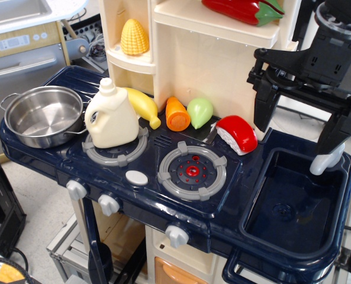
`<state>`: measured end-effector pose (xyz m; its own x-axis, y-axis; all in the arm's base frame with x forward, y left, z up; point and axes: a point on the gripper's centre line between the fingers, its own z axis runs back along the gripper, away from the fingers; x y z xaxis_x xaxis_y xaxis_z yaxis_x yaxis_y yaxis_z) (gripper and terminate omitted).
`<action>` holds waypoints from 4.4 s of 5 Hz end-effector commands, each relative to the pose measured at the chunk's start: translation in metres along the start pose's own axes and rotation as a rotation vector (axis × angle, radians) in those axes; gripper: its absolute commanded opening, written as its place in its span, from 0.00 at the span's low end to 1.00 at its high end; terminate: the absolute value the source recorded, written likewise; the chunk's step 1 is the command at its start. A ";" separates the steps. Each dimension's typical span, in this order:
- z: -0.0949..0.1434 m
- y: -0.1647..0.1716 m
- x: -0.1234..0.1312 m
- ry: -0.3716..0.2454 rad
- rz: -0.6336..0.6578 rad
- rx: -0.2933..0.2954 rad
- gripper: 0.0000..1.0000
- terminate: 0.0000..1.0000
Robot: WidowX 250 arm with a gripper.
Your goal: Put detergent in sink
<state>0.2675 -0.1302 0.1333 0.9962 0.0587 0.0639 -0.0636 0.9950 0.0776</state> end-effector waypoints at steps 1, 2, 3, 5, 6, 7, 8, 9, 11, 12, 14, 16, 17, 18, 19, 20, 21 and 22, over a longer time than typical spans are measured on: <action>0.000 0.000 0.000 0.000 0.000 0.000 1.00 0.00; 0.013 0.051 0.003 0.009 -0.115 0.160 1.00 0.00; 0.027 0.095 0.007 0.003 -0.298 0.311 1.00 0.00; 0.017 0.150 0.012 -0.101 -0.617 0.362 1.00 0.00; 0.004 0.166 0.018 -0.155 -0.659 0.322 1.00 0.00; -0.011 0.175 0.020 -0.193 -0.687 0.298 1.00 0.00; -0.021 0.182 0.022 -0.197 -0.693 0.275 1.00 0.00; -0.034 0.192 0.027 -0.198 -0.701 0.256 1.00 0.00; -0.054 0.194 0.022 -0.157 -0.668 0.194 1.00 0.00; -0.061 0.195 0.018 -0.144 -0.660 0.146 1.00 0.00; -0.060 0.182 0.014 -0.129 -0.588 0.104 0.00 0.00; -0.013 0.100 0.008 -0.059 -0.338 0.071 0.00 0.00; -0.004 0.054 0.016 -0.063 -0.185 0.002 0.00 0.00; -0.007 0.007 0.026 -0.107 -0.119 0.020 0.00 0.00; -0.022 -0.007 0.040 -0.159 -0.100 0.008 0.00 0.00; -0.037 -0.014 0.044 -0.176 -0.099 0.006 0.00 0.00; -0.048 -0.011 0.044 -0.187 -0.113 -0.011 0.00 0.00; -0.060 -0.016 0.040 -0.222 -0.094 -0.049 0.00 0.00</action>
<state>0.2992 -0.1386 0.0573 0.9698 -0.0542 0.2376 0.0426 0.9976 0.0541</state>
